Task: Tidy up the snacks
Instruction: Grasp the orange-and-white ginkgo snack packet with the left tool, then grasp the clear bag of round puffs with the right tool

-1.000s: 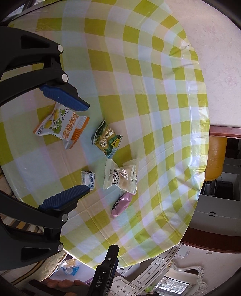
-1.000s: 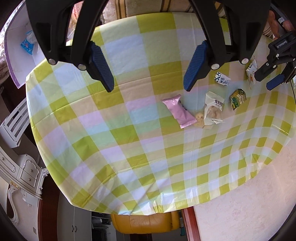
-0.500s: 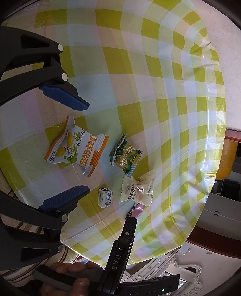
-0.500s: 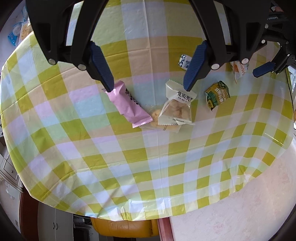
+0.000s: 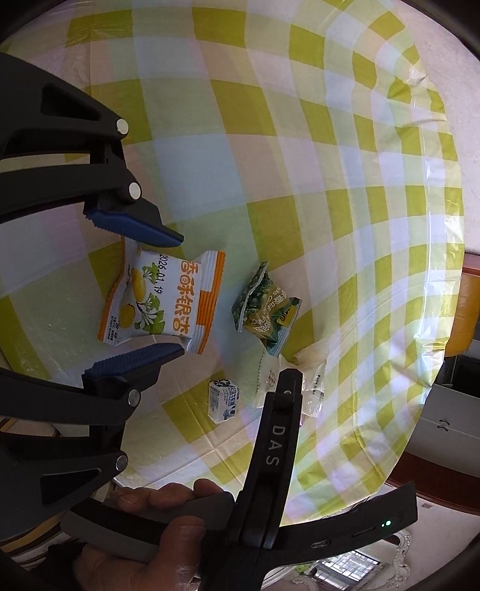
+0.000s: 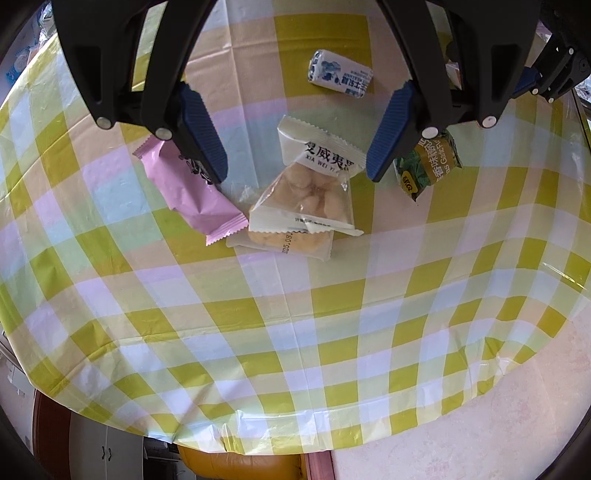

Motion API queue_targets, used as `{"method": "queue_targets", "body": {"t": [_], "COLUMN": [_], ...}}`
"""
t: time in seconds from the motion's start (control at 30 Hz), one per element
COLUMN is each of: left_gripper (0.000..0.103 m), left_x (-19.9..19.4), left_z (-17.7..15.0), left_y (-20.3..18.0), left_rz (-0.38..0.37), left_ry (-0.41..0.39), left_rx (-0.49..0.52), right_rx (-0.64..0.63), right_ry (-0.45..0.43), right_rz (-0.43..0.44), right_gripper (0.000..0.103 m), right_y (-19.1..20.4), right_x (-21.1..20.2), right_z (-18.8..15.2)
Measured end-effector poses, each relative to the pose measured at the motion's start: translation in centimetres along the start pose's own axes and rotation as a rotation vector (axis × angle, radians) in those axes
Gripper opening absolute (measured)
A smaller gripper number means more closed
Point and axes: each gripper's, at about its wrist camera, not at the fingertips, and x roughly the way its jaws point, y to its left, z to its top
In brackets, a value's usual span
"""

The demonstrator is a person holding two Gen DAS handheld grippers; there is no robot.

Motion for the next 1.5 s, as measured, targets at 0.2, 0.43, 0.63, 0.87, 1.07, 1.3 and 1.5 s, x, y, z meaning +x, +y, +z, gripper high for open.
{"method": "queue_targets", "body": {"t": [0.2, 0.43, 0.63, 0.87, 1.07, 1.3, 1.5], "left_gripper": [0.042, 0.042, 0.04, 0.039, 0.038, 0.038, 0.038], "left_x": [0.1, 0.0, -0.2, -0.7, -1.4, -2.4, -2.6], "left_z": [0.0, 0.0, 0.0, 0.0, 0.0, 0.1, 0.2], "left_y": [-0.1, 0.0, 0.0, -0.1, -0.7, -2.4, -4.0], "left_rz": [-0.001, 0.003, 0.012, 0.027, 0.053, 0.057, 0.036], "left_ry": [0.0, -0.004, -0.018, -0.042, -0.067, -0.084, -0.078], "left_rx": [0.005, -0.003, -0.003, -0.003, 0.003, 0.019, 0.023], "right_rx": [-0.005, -0.018, -0.039, -0.042, -0.039, -0.04, -0.021], "right_ry": [0.006, 0.031, 0.028, 0.0, -0.055, -0.083, -0.097], "right_rz": [-0.028, -0.058, -0.026, -0.002, -0.011, -0.035, -0.046], "right_gripper": [0.077, 0.058, 0.042, 0.04, 0.04, 0.04, 0.04], "right_y": [0.5, 0.6, 0.7, -0.3, -1.7, -3.9, -6.0], "right_x": [1.0, 1.9, 1.6, 0.4, -2.0, -4.3, -6.1], "right_z": [0.4, 0.4, 0.1, -0.5, -0.6, -1.5, -2.4]}}
